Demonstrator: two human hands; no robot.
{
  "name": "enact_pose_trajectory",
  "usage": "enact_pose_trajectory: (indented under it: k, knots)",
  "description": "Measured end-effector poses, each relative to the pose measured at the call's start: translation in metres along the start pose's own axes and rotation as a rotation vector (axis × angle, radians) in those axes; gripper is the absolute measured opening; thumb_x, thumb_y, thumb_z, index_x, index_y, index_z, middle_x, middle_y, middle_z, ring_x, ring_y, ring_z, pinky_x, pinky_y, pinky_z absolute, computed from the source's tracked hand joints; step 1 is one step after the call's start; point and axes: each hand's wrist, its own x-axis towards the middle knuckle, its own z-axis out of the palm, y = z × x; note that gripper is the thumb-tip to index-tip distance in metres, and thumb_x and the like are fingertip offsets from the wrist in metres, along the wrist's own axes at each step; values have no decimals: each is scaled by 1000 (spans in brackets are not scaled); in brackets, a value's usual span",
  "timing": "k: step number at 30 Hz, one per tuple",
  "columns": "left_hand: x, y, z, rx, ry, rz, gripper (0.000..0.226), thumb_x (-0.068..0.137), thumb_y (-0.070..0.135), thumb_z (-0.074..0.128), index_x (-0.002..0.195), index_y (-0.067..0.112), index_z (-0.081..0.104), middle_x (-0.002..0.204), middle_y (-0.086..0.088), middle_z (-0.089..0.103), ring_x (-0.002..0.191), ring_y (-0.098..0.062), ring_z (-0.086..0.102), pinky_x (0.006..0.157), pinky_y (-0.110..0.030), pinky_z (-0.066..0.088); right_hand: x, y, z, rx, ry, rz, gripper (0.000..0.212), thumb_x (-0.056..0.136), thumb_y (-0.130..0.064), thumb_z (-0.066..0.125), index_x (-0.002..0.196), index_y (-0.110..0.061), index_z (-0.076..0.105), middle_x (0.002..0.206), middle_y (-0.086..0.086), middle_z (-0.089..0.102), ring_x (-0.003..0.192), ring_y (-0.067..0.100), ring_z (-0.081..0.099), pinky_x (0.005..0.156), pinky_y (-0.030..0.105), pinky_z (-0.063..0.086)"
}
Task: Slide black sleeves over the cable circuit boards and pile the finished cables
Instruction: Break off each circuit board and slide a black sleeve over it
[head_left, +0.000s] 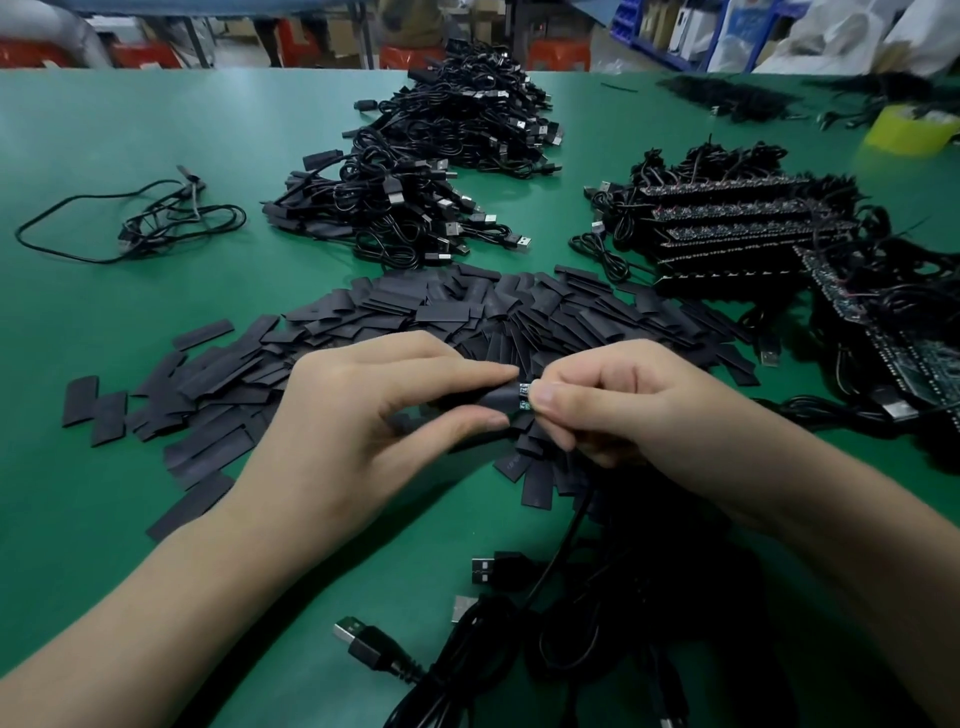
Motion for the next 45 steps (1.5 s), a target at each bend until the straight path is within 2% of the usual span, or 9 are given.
enact_pose_trajectory:
  k: [11,18,22,24,27,34,39,42,45]
  knots:
    - [0,0,0,-97,21,-6,20,90,26,72,106,17,78,96,3,73,90,-13,69,77,-28,53,-3,-8,-4,177,-86,-8,38,94,-31,54,58,-22,55,57,-3,29,51,10,24,46,14,24]
    - [-1,2,1,-15,17,66,23,89,23,75,111,17,77,93,0,72,84,-15,69,71,-33,54,-3,-5,-1,-17,-57,-39,37,98,-41,53,68,-20,62,56,-4,40,51,7,33,49,15,28]
    - [0,1,-1,19,61,52,23,88,24,75,110,15,77,92,-1,72,82,-14,68,74,-29,53,-3,-6,-2,-124,61,-124,29,97,-44,56,81,-26,72,58,-8,44,54,5,39,52,16,30]
    - [0,1,-1,30,76,34,23,87,24,75,109,14,78,91,0,72,81,-12,66,76,-25,52,-3,-4,-4,-69,126,-129,23,95,-40,59,82,-25,71,59,-5,49,54,8,44,52,21,36]
    - [0,1,-1,42,85,25,23,87,23,76,108,14,78,91,0,72,81,-11,66,77,-23,52,-3,-1,-3,34,119,-118,21,95,-30,58,80,-21,70,58,-1,53,54,13,48,52,22,42]
    - [-2,1,1,39,56,49,24,88,27,74,110,17,78,91,2,71,81,-8,65,72,-21,52,-1,0,2,59,82,-120,21,96,-25,58,80,-21,71,57,-2,53,54,10,48,55,16,40]
    - [-1,0,2,72,36,100,24,90,24,74,111,16,77,89,0,70,77,-14,67,70,-28,52,-2,0,1,63,49,-100,28,103,-15,58,79,-22,71,58,1,52,55,13,47,56,16,40]
    - [-1,-1,2,93,15,120,24,90,24,75,112,13,78,90,0,71,78,-14,67,72,-28,53,-1,1,2,59,38,-84,28,103,-18,58,79,-24,71,58,-1,53,56,12,48,57,16,40]
    - [0,2,1,78,90,24,28,86,29,78,112,17,78,93,4,72,81,-8,66,78,-21,53,0,2,1,77,76,-90,23,99,-26,58,80,-24,71,57,-2,53,55,12,49,57,16,41]
